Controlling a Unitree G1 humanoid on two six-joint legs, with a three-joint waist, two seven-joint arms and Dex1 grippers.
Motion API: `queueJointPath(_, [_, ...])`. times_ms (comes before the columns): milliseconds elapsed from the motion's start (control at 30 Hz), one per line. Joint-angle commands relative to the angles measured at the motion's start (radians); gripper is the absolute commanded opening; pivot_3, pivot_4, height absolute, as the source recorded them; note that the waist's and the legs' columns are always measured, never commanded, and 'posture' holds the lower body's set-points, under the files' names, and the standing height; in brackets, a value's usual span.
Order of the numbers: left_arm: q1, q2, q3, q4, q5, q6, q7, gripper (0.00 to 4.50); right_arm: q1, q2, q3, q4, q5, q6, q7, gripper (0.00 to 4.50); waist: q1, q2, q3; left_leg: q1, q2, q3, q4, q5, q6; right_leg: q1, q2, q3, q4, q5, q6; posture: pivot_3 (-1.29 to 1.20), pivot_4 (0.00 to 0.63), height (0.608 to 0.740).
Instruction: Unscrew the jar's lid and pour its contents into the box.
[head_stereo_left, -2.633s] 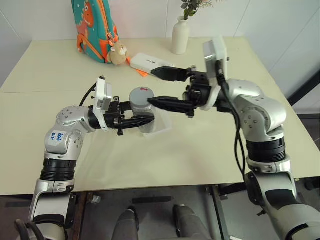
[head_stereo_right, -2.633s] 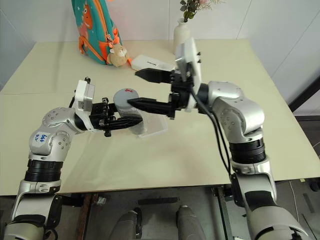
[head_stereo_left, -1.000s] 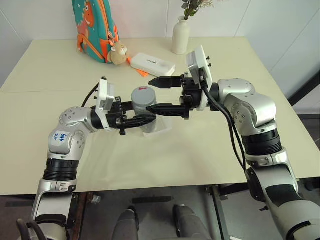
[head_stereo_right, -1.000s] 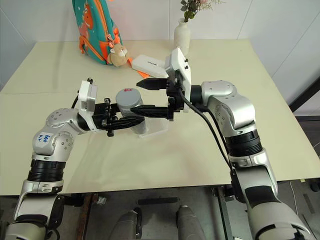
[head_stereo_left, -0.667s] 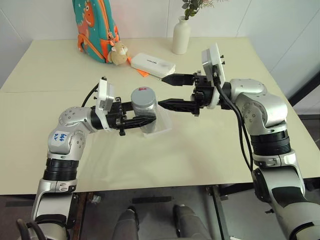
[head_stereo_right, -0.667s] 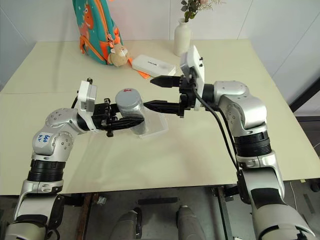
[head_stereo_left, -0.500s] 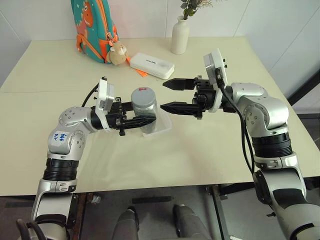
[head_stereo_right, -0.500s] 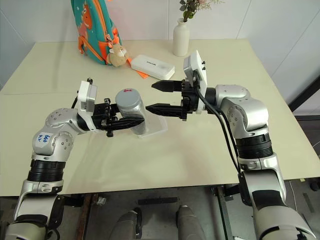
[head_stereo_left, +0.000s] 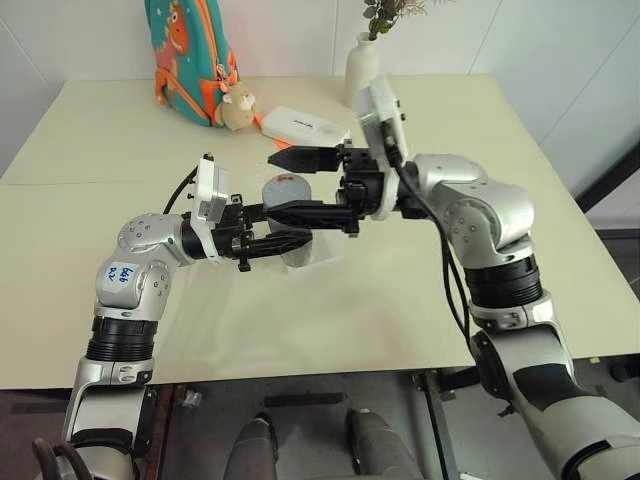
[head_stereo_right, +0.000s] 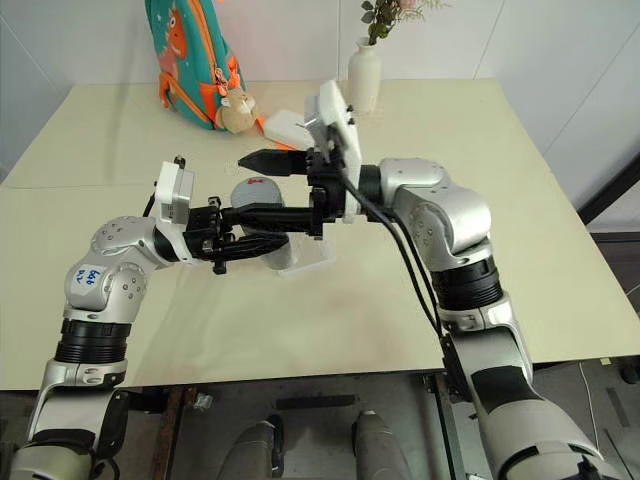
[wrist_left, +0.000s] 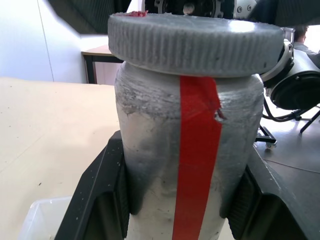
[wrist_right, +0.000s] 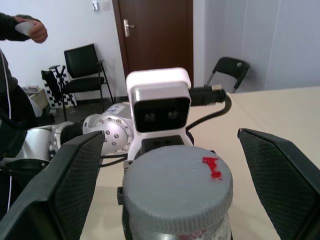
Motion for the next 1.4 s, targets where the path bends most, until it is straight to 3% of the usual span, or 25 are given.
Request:
queueJointPath(33, [-0.019,0.002,0.007,-0.025,-0.005,-0.008,0.000,1.96,-0.028,0.017,0.008,-0.015,-0.011,-0.008,-0.011,4.48,0.000,0.000,0.000,0.000,0.000,0.000,0.000,0.000,0.000,0.000,0.000,0.000,0.000,0.000,0.000,0.00,0.150,0.740])
queueJointPath(667, [-0.021,-0.004,0.006,-0.016,-0.002,-0.015,-0.001,1.96,-0.046,0.001,-0.035,0.040,-0.036,-0.028,-0.035,4.48,-0.002,0.000,0.000,0.000,0.000,0.000,0.000,0.000,0.000,0.000,0.000,0.000,0.001,0.000,0.000,0.00,0.150,0.740])
queueJointPath(1400, [-0.021,0.002,0.009,-0.014,0.000,-0.015,0.001,1.96,-0.025,-0.075,-0.079,0.079,-0.013,-0.064,0.044,4.48,-0.001,0.000,0.000,0.000,0.000,0.000,0.000,0.000,0.000,0.000,0.000,0.000,0.000,0.000,0.000,0.00,0.150,0.740])
